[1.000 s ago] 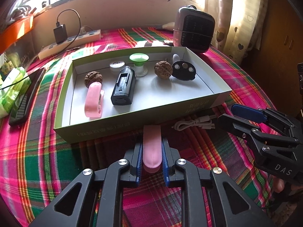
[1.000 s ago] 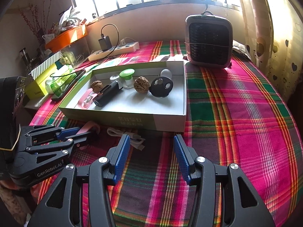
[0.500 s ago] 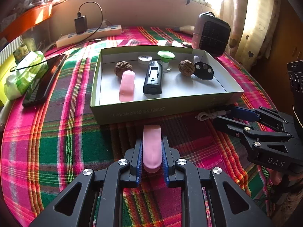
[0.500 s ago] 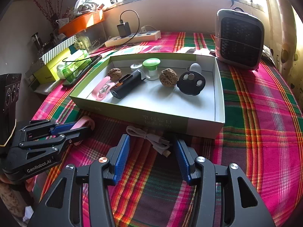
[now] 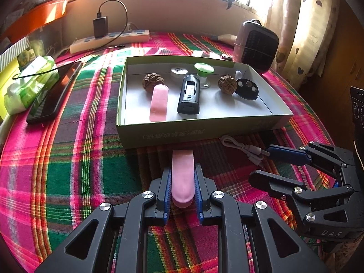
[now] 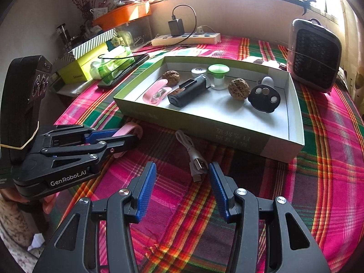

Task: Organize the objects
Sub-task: 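Grasp the white USB cable with the right gripper while the left gripper holds the pink clip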

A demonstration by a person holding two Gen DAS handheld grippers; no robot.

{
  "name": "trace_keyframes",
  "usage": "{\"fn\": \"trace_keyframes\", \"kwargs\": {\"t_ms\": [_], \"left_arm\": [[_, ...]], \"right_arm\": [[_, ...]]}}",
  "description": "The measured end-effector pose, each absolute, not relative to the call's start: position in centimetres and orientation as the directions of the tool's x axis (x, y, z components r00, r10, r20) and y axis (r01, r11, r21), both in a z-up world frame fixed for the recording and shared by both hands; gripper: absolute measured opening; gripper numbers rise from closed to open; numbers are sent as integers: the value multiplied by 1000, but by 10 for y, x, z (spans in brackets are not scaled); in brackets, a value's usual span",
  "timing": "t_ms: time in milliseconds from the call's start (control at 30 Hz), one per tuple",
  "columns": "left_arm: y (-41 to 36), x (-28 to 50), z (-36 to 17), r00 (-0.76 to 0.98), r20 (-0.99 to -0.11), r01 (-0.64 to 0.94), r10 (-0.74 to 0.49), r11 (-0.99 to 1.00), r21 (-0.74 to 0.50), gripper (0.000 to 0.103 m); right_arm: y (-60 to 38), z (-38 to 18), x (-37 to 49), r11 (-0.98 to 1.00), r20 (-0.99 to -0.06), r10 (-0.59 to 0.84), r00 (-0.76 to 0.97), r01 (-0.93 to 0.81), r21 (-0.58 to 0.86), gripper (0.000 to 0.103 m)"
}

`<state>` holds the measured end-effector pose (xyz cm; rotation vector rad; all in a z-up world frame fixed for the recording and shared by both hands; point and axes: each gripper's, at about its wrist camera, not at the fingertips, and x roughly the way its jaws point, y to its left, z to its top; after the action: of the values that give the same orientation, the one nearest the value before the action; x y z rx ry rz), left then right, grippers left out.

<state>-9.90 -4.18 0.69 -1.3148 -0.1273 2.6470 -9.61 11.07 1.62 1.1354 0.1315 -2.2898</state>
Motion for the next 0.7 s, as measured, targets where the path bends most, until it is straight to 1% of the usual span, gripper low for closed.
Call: {"fn": "trace_keyframes", "kwargs": {"t_ms": [267, 467, 700], "left_arm": [[-41, -99, 7, -592, -781, -126, 199, -980, -154, 16], [-42, -99, 7, -593, -780, -125, 199, -980, -155, 16], [-42, -101, 7, -594, -778, -123, 204, -979, -162, 16]], "right_arm": [[105, 13, -108, -859, -775, -371, -511, 505, 79, 49], [96, 10, -113, -860, -788, -339, -514, 509, 38, 49], [90, 7, -111, -852, -783, -321, -533, 523, -8, 49]]}}
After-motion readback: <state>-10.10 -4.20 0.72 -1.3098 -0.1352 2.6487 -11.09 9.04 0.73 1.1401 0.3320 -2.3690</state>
